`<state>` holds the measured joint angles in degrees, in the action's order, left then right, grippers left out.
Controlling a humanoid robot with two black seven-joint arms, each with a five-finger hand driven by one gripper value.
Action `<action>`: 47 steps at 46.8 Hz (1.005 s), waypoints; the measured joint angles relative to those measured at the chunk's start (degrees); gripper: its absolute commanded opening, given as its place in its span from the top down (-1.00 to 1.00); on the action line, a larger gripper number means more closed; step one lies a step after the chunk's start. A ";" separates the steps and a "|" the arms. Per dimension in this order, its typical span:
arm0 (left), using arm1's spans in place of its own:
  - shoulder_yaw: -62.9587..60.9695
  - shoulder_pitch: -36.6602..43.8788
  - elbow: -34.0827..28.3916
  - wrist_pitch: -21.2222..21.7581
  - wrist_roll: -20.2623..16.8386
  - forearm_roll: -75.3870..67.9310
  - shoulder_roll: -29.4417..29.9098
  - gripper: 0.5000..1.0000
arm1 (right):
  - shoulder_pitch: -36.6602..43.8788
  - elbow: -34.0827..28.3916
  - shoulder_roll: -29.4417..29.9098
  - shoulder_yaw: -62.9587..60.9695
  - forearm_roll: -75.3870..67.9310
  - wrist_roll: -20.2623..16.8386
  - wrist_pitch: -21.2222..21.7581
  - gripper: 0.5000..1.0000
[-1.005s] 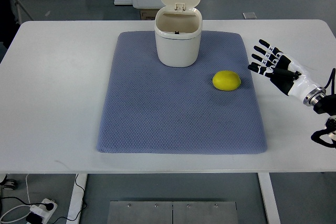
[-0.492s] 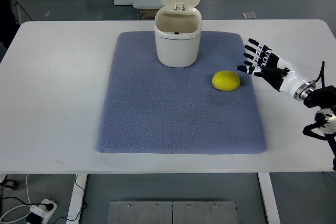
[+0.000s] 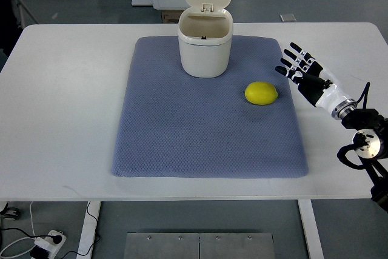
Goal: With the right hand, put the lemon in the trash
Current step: 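Move the open right hand toward the yellow lemon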
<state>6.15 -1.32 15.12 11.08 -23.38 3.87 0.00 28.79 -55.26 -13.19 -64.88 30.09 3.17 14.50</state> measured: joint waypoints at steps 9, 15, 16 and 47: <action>0.00 0.00 0.00 0.00 0.00 0.00 0.00 -1.00 | 0.33 0.12 -0.16 -0.15 -2.01 -1.48 -0.02 -0.93; 0.00 0.00 0.00 0.00 0.00 0.00 0.00 -1.00 | 0.08 0.14 0.06 -0.31 -3.04 -1.21 -0.24 -0.94; 0.00 0.00 0.00 0.00 0.00 0.00 0.00 -1.00 | 0.07 0.14 0.07 -0.32 -3.20 -1.11 -0.33 -0.94; 0.00 -0.01 0.00 0.00 0.00 0.00 0.00 -1.00 | 6.98 6.24 -4.12 17.92 1.94 10.88 0.49 -0.84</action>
<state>6.15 -1.32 15.12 11.07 -23.38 3.87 0.00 35.78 -49.03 -17.31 -46.96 32.03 14.05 14.99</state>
